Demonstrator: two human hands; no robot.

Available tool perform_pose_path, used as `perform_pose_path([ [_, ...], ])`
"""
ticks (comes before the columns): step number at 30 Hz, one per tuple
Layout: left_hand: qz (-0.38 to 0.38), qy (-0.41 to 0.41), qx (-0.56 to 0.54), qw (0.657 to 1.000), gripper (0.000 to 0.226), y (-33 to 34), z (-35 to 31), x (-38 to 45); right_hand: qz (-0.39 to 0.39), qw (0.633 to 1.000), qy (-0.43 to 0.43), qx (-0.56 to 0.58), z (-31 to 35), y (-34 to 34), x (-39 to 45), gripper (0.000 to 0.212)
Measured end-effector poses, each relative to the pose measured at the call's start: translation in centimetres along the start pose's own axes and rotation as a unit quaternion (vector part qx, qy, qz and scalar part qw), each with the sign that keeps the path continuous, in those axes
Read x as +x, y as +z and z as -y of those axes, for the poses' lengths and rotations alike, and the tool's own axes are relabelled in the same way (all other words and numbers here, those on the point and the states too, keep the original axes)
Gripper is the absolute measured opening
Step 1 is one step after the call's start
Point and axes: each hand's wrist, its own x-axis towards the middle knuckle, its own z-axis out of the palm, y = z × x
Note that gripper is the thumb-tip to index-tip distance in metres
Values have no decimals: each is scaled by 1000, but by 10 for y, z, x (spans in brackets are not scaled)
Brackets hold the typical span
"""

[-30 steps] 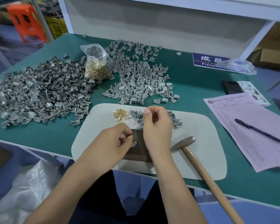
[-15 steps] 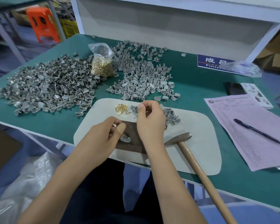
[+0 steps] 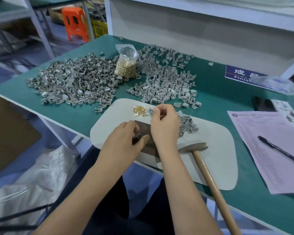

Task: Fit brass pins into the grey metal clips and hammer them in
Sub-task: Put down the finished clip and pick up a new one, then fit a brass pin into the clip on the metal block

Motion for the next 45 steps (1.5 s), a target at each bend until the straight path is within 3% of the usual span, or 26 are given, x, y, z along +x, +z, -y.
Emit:
perform_pose_path([
  [4,35,46,-5,998,18,-5,4,8,4,1000,-4,6,-1,-1,0,5],
  [11,67,16,-147,987,40,-16,21,19,-4,1000,-20,10,-1,-3,2,8],
  [16,66,53,-122,989,11,-20,28,26,14,999,-39,-10,1,-4,-1,9],
  [20,88,95,-110,985,5,-22,34,29,4,996,-81,31,10,-13,-9,7],
  [25,97,118,-120,981,9,-19,42,33,134,983,-98,-82,7,-39,-32,6],
  [28,101,129,-139,977,9,-18,46,35,169,970,-110,-135,10,-39,-42,7],
  [37,104,146,-160,971,10,-12,56,44,145,964,-92,-205,18,-28,-50,6],
  [45,112,165,-172,965,8,-16,54,48,114,977,-65,-165,19,-25,-53,6],
])
